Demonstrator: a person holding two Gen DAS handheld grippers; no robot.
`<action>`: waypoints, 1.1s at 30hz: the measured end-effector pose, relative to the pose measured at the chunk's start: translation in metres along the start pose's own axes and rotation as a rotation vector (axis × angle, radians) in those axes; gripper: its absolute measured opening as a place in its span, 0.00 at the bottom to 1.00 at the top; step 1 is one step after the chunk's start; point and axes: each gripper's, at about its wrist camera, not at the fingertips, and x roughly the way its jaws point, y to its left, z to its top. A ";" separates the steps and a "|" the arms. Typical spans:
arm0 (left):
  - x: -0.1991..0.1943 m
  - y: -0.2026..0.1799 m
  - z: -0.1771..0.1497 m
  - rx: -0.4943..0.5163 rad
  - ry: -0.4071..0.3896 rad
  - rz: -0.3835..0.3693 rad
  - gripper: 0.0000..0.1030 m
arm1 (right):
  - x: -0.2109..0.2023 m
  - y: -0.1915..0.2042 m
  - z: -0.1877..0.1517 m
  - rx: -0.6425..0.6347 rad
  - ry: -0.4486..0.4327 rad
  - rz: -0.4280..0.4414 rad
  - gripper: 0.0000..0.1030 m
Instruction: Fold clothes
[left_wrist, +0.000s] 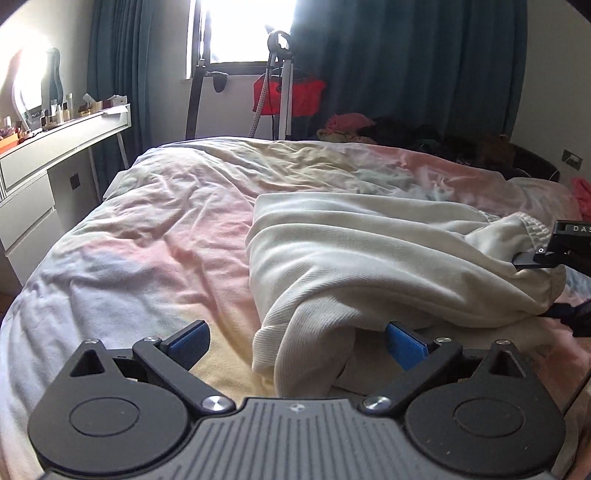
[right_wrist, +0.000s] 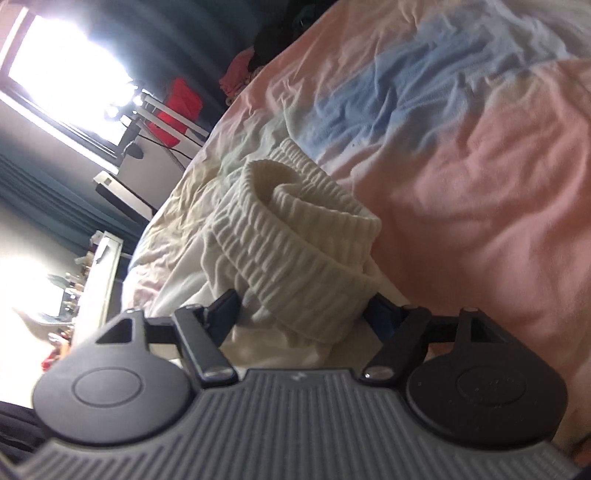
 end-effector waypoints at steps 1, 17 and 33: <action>0.003 -0.001 0.000 0.011 0.002 0.007 0.99 | 0.000 0.005 -0.002 -0.031 -0.023 -0.023 0.63; 0.027 0.012 -0.005 -0.061 0.036 0.087 1.00 | -0.061 0.032 0.011 -0.185 -0.283 0.172 0.33; 0.035 0.033 -0.010 -0.230 0.109 0.034 1.00 | -0.007 -0.023 -0.002 0.036 -0.019 -0.079 0.56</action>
